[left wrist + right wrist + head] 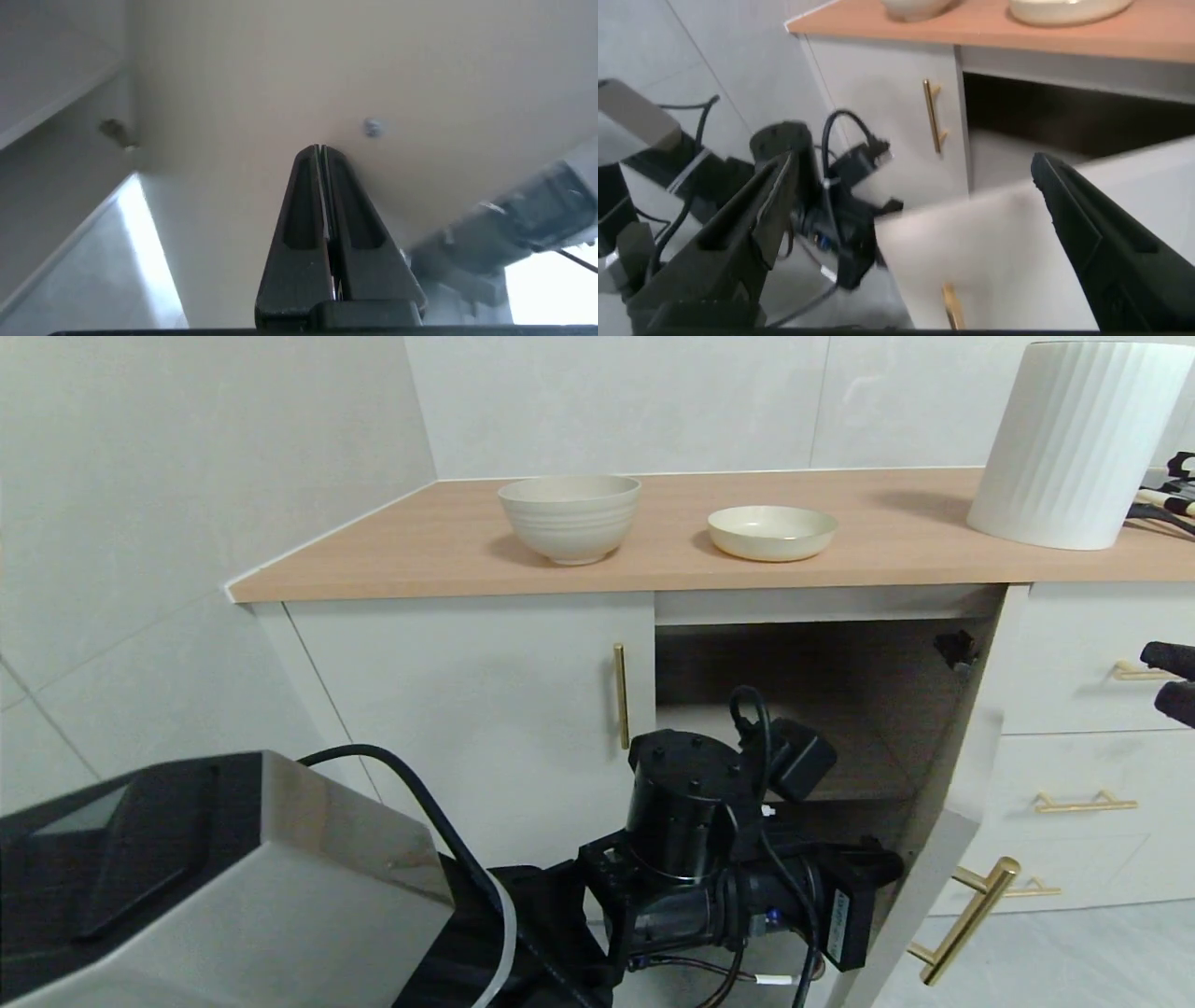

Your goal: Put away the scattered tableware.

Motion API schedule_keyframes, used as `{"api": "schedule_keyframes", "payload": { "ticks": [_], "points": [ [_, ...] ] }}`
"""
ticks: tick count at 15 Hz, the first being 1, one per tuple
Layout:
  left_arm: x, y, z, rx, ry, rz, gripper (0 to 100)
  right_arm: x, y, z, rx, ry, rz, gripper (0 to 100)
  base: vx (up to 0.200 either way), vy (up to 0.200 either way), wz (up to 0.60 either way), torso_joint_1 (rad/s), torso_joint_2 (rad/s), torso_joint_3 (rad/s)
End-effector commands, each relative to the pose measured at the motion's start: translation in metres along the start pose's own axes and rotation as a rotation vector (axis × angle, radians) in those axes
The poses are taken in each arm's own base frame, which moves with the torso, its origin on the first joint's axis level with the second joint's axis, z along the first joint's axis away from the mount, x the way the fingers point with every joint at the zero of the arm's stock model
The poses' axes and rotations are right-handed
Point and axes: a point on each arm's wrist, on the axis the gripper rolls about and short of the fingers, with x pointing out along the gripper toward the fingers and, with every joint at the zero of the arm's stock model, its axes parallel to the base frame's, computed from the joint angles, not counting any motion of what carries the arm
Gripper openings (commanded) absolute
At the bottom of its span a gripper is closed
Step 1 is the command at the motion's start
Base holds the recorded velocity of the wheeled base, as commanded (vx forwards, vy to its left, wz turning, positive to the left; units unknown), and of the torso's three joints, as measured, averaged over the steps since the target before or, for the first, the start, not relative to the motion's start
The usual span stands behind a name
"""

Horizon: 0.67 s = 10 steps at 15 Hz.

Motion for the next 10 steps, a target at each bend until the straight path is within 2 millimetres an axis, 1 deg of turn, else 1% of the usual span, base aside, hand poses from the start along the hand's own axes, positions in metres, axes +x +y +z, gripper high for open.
{"api": "schedule_keyframes", "payload": {
  "ticks": [1,2,4,7,10],
  "points": [
    [0.003,-0.005,0.002,0.005,-0.006,-0.011,0,0.001,0.0,0.003,-0.002,-0.005,0.001,100,-0.2,0.0,0.0,-0.002,0.0,-0.002],
    [0.005,-0.005,0.005,0.006,-0.006,-0.011,0,0.001,0.0,0.003,-0.002,-0.005,0.001,100,-0.2,0.0,0.0,0.007,0.0,0.012],
    [0.019,-0.012,0.012,0.015,-0.012,-0.035,0,0.002,0.0,0.004,-0.002,-0.007,0.001,100,0.0,0.0,0.0,0.0,0.0,0.0],
    [0.036,-0.033,0.009,0.022,0.01,-0.087,0,0.002,0.001,0.006,-0.003,-0.014,0.004,100,0.0,0.0,0.0,0.0,0.0,0.0],
    [0.04,-0.043,0.004,0.022,0.018,-0.112,0,0.002,0.0,0.006,-0.003,-0.014,0.004,100,0.0,0.0,0.0,0.0,0.0,0.0]
  ]
}}
